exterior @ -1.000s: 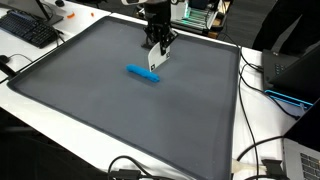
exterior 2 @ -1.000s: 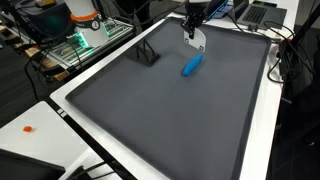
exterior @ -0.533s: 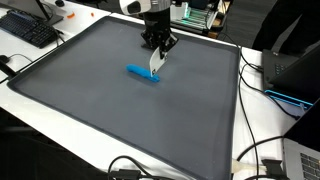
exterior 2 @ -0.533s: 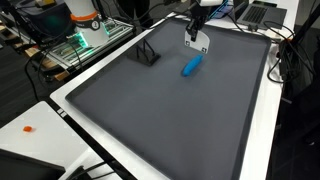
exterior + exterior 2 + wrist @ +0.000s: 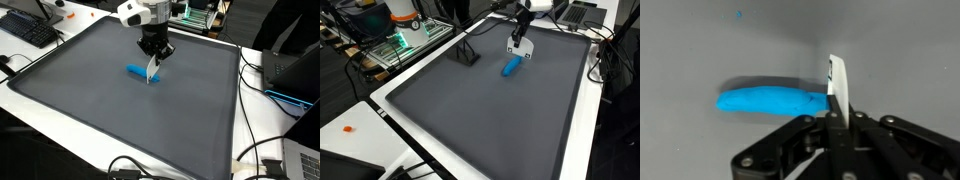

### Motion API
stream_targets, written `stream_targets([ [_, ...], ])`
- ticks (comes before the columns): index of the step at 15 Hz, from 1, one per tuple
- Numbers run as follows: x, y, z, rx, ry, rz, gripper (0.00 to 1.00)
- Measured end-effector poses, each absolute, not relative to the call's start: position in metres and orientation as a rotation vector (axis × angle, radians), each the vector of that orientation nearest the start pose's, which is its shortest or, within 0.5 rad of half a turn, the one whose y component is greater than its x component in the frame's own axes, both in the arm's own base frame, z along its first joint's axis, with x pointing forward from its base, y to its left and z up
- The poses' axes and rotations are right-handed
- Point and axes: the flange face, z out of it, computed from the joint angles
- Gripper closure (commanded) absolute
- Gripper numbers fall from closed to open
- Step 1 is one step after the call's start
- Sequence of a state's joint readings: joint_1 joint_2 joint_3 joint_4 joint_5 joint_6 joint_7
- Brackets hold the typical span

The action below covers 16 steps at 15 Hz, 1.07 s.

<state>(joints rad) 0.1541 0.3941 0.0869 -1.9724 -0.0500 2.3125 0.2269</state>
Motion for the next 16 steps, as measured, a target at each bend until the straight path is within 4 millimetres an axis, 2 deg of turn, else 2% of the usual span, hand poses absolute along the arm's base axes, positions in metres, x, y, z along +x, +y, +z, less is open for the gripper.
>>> stream_targets([
  [6,0.599,0.143,0.262,-3.163,-0.080,0.069,0.99],
  [16,0.600,0.141,0.249,-3.164,-0.074,0.083,0.99],
])
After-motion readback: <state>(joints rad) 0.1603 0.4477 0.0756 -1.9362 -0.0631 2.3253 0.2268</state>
